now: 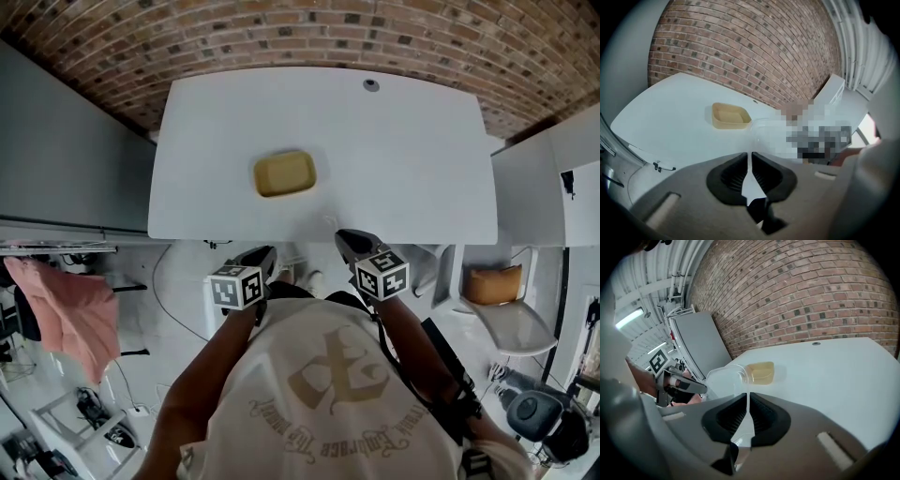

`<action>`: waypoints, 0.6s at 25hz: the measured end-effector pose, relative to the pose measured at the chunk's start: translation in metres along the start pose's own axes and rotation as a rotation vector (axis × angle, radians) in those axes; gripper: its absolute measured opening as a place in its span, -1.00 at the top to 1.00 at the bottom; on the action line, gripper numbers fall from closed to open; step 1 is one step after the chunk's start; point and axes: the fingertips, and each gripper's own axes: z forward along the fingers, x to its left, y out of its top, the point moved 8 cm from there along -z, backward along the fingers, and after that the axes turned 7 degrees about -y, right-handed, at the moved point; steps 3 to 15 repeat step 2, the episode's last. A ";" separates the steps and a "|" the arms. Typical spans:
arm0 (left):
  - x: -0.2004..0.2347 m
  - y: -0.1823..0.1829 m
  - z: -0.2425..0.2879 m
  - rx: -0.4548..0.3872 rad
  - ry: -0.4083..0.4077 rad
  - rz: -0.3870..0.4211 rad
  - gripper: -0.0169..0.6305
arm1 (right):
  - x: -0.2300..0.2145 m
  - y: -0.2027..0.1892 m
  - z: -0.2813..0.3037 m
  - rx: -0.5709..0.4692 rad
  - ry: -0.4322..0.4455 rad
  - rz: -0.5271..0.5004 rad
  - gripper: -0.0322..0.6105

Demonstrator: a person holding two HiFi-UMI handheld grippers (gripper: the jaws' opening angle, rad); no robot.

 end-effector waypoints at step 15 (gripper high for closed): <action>0.001 0.002 0.002 0.000 -0.003 0.000 0.85 | -0.002 0.001 0.002 0.000 0.000 0.001 0.81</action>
